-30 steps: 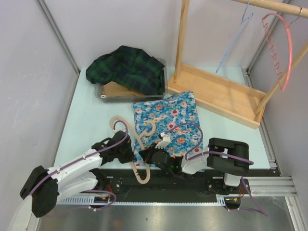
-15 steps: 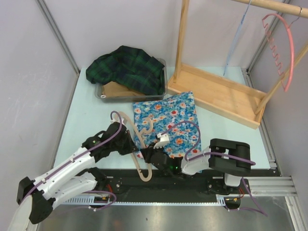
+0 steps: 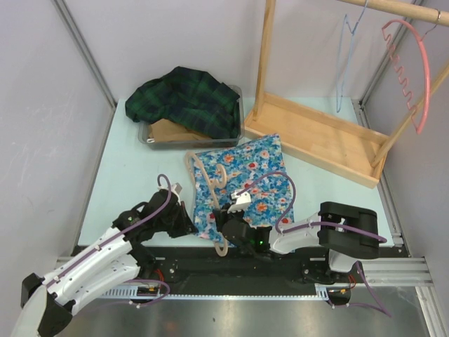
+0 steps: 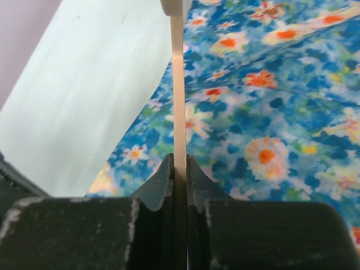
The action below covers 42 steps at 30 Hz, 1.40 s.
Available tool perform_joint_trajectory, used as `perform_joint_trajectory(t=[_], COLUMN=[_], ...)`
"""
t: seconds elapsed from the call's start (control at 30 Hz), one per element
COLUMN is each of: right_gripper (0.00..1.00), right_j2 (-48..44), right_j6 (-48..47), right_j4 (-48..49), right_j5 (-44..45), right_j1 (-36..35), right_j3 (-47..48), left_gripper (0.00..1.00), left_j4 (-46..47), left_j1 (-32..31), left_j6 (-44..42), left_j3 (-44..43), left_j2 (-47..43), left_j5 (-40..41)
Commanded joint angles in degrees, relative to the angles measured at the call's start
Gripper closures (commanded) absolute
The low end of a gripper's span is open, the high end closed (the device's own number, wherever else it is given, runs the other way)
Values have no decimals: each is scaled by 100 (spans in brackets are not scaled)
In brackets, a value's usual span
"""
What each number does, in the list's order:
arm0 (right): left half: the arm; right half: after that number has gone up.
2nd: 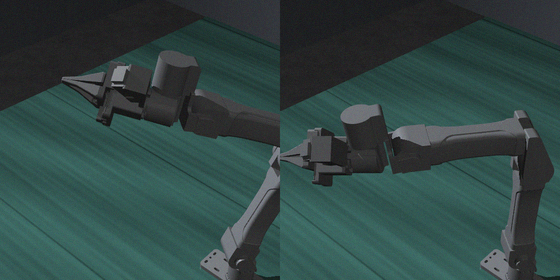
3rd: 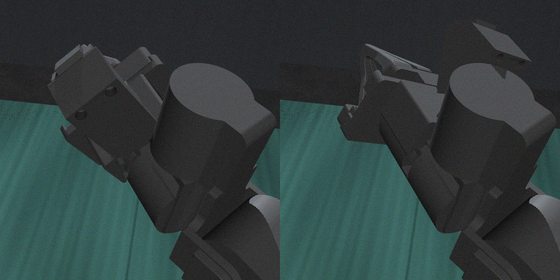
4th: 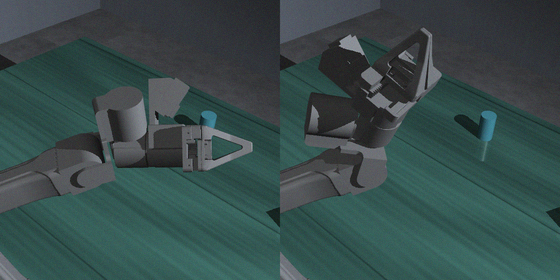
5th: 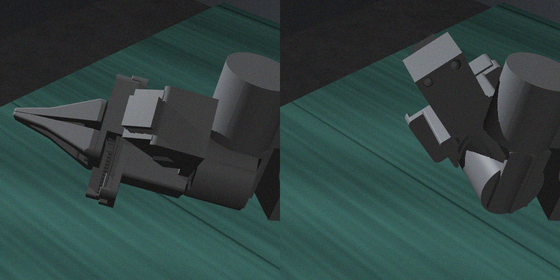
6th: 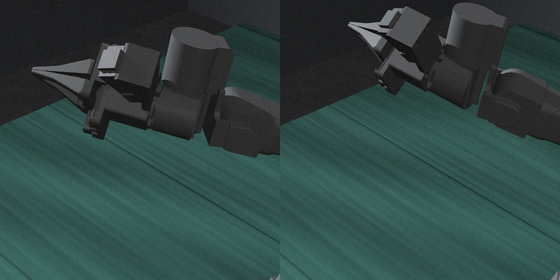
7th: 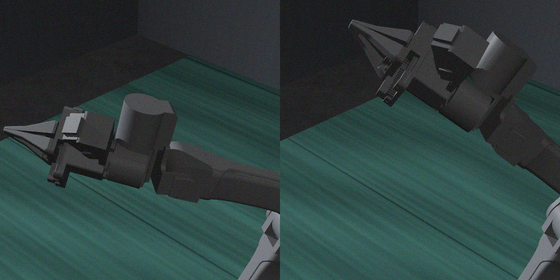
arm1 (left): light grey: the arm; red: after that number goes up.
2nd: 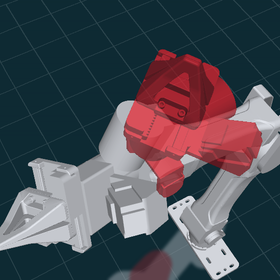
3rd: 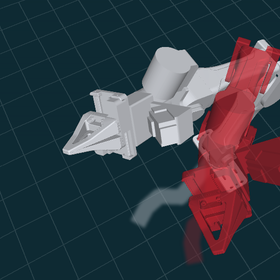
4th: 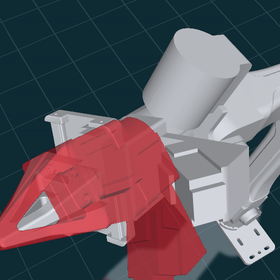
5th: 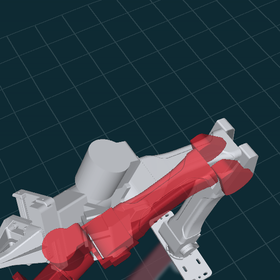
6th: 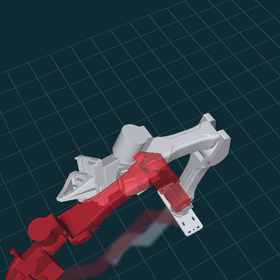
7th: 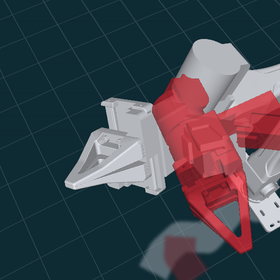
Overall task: Place the skirt on the hanger
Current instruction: Place skirt on hanger
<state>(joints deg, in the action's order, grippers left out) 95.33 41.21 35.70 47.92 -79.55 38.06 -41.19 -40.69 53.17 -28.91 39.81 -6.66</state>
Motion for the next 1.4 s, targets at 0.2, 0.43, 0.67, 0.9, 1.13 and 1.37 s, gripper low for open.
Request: perform_joint_trajectory(t=[0.2, 0.43, 0.67, 0.9, 1.13, 1.37], right_gripper=[100, 100, 100, 100, 100, 100], right_j2=[12, 109, 109, 205, 135, 91], right_j6=[168, 334, 405, 476, 642, 660], right_j4=[-380, -722, -951, -995, -1206, -1268], right_j5=[279, 340, 350, 279, 174, 16], right_j1=[334, 440, 467, 405, 440, 440], right_j3=[298, 500, 544, 535, 544, 544], left_gripper=[100, 100, 45, 19, 23, 52], left_j4=[59, 102, -178, -171, 1270, 3307], left_j1=[-229, -334, -361, -291, 1095, 1783], left_j6=[124, 202, 220, 273, -165, -562], left_j3=[139, 324, 211, -615, -564, -370], left_j2=[-289, -544, -449, 483, 1317, 2574], left_j5=[-521, -618, 49, 1578, 1178, 420])
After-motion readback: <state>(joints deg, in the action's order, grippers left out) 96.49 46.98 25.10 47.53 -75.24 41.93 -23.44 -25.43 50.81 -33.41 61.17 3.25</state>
